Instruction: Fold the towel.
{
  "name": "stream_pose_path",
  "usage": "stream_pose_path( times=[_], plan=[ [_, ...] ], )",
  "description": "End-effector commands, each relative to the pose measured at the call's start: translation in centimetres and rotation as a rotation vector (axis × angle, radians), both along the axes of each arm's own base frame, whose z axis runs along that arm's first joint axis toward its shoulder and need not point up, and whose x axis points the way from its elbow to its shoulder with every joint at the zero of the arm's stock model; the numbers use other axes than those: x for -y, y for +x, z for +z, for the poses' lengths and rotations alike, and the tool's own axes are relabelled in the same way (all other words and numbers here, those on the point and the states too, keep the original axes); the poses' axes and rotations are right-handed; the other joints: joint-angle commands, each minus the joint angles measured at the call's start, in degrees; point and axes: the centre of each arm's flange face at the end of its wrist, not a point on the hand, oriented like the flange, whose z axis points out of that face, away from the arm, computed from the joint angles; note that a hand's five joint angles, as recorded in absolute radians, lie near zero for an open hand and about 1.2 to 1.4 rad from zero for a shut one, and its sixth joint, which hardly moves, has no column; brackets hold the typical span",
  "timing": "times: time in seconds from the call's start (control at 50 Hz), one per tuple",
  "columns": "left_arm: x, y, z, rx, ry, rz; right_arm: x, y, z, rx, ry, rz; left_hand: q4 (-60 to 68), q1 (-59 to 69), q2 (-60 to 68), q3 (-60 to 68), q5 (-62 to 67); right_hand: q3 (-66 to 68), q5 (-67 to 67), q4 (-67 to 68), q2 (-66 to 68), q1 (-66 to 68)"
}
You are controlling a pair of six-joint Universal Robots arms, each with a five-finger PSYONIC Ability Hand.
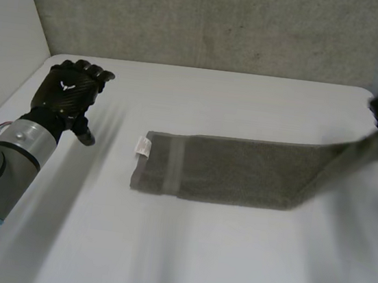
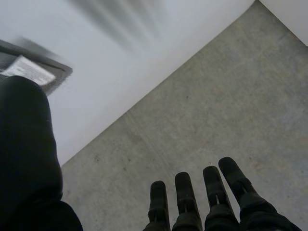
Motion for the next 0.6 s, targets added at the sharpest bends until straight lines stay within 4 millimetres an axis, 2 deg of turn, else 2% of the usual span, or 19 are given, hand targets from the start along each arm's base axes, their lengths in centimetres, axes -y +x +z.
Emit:
stream_pose_path(
  times=[0.02,0.04,0.06,0.1,0.12,0.16,0.18,0.22,0.24,0.26,0.28,0.32,0.4,0.42,0.44,0.46,0.48,0.56,0.6],
  plan=[
    [0.0,-0.3,0.8,-0.006,-0.028,-0.008,-6.7,13.3,2.6,0.063,-0.200,0.359,-2.4,-2.7,-1.9,-1.6,-11.1,3.1,3.8,3.4,5.0,4.9],
    [-0.1,-0.4,0.8,-0.007,-0.031,-0.011,-8.6,15.7,2.5,0.075,-0.227,0.432,-2.4,-2.7,-1.9,-1.6,-11.1,3.1,3.8,3.4,5.0,4.9],
    [-0.1,-0.4,0.9,-0.007,-0.031,-0.011,-8.6,15.7,2.5,0.075,-0.228,0.432,-2.4,-2.7,-1.9,-1.6,-11.1,3.1,3.8,3.4,5.0,4.9],
    [-0.1,-0.5,0.9,-0.007,-0.032,-0.014,-11.9,19.5,0.7,0.086,-0.225,0.557,-2.4,-2.7,-1.9,-1.6,-11.1,3.1,3.8,3.4,5.0,4.9],
    [-0.1,-0.5,0.9,-0.007,-0.032,-0.014,-11.9,19.5,0.6,0.086,-0.225,0.558,-2.4,-2.7,-1.9,-1.6,-11.1,3.1,3.8,3.4,5.0,4.9],
    [-0.2,-0.6,0.8,-0.009,-0.033,-0.015,-14.8,22.3,-2.3,0.077,-0.172,0.688,-2.4,-2.7,-1.9,-1.6,-11.1,3.1,3.8,3.4,5.0,4.9],
    [-0.2,-0.6,0.8,-0.009,-0.033,-0.015,-14.8,22.3,-2.3,0.077,-0.171,0.689,-2.4,-2.7,-1.9,-1.6,-11.1,3.1,3.8,3.4,5.0,4.9],
    [-0.2,-0.6,0.7,-0.010,-0.029,-0.003,-17.3,24.1,-4.9,0.048,-0.113,0.807,-2.4,-2.7,-1.9,-1.6,-11.1,3.1,3.8,3.4,5.0,4.9],
    [-0.2,-0.6,0.7,-0.010,-0.029,-0.003,-17.3,24.1,-4.9,0.048,-0.112,0.808,-2.4,-2.7,-1.9,-1.6,-11.1,3.1,3.8,3.4,5.0,4.9],
    [-0.2,-0.6,0.5,-0.009,-0.024,0.003,-18.3,24.6,-6.1,0.033,-0.087,0.854,-2.4,-2.7,-1.9,-1.6,-11.1,3.1,3.8,3.4,5.0,4.9],
    [-0.2,-0.6,0.5,-0.009,-0.023,0.003,-18.3,24.6,-6.1,0.032,-0.087,0.855,-2.4,-2.7,-1.9,-1.6,-11.1,3.1,3.8,3.4,5.0,4.9],
    [-0.1,-0.5,0.4,-0.008,-0.023,0.015,-19.1,25.2,-7.9,0.006,-0.059,0.909,-2.6,-2.9,-2.1,-1.7,-11.3,3.1,3.8,3.4,5.0,4.9],
    [0.2,-0.6,0.0,-0.005,-0.014,0.018,-19.3,25.4,-8.2,0.005,-0.055,0.934,-2.6,-2.9,-2.1,-1.7,-11.3,3.1,3.8,3.4,5.0,4.9],
    [0.4,-0.6,-0.1,-0.005,-0.012,0.020,-19.1,25.4,-8.0,0.013,-0.057,0.940,-2.4,-2.7,-1.9,-1.6,-11.1,-21.8,-21.1,-21.5,-19.9,-20.0],
    [0.4,-0.6,-0.1,-0.005,-0.012,0.020,-19.1,25.4,-8.0,0.013,-0.057,0.941,-2.4,-2.7,-1.9,-1.6,-11.1,-22.1,-21.4,-21.8,-20.2,-20.2],
    [0.5,-0.7,-0.2,-0.004,-0.011,0.020,-19.0,25.3,-8.0,0.019,-0.054,0.945,-2.4,-2.7,-1.9,-1.6,-11.1,-51.9,-51.2,-51.6,-50.0,-50.0],
    [0.6,-0.7,-0.3,-0.006,-0.010,0.020,-19.0,25.3,-8.1,0.022,-0.049,0.947,-2.4,-2.7,-1.9,-1.6,-11.1,-66.9,-66.2,-66.6,-65.0,-65.1],
    [0.5,-1.3,-0.2,-0.007,-0.013,0.005,-18.8,25.1,-7.7,0.050,-0.035,0.934,-2.2,-2.6,-1.7,-1.4,-10.9,-66.9,-66.2,-66.6,-65.0,-65.1],
    [0.1,-2.2,-0.2,-0.008,-0.016,-0.021,-18.5,24.5,-5.9,0.124,-0.022,0.904,-2.1,-2.4,-1.6,-1.2,-10.8,-66.9,-66.2,-66.6,-65.0,-65.1]
  ],
)
